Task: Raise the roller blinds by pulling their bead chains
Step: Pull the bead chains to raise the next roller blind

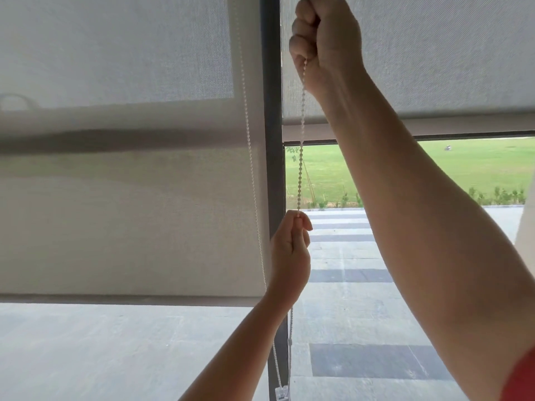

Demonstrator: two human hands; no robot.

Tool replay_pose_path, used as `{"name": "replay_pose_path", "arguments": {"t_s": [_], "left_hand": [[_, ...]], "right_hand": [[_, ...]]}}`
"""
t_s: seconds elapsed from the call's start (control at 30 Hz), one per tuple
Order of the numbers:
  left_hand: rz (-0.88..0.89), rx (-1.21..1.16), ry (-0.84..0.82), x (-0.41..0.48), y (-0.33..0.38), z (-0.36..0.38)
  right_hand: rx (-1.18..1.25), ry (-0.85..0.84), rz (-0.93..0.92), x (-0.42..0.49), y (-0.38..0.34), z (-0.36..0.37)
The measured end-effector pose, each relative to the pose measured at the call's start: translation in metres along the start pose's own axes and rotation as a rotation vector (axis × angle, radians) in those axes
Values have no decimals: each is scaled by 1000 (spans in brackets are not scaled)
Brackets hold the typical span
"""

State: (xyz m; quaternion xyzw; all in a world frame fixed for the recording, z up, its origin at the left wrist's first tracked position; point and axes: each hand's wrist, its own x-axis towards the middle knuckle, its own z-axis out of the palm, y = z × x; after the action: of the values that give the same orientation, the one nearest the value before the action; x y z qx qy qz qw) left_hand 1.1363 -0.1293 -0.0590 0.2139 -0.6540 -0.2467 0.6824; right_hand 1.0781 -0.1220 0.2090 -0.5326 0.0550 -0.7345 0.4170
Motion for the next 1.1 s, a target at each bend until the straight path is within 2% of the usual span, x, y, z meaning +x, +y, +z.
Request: {"name": "replay_pose_path", "arguments": {"t_s": [0.2,0.53,0.7,1.0,1.03,1.1], "left_hand": [[40,82,6,-13,-16,6],[-49,235,-72,-75,-67,1],[-98,243,-130,-114,-92,0],[-226,424,-457,-177,-112,-22],[-265,419,-535,-180,-114,-30],[-329,442,-807,-177,-118,-42]], "right_hand": [[31,-25,-37,-20,5,-5],[46,-30,-20,-73,47,-46],[29,31,17,-106,67,-76],[-62,151,139,-180,112,-115],[-73,165,161,-189,118,-119],[-82,176,198,-201,128,-126]]}}
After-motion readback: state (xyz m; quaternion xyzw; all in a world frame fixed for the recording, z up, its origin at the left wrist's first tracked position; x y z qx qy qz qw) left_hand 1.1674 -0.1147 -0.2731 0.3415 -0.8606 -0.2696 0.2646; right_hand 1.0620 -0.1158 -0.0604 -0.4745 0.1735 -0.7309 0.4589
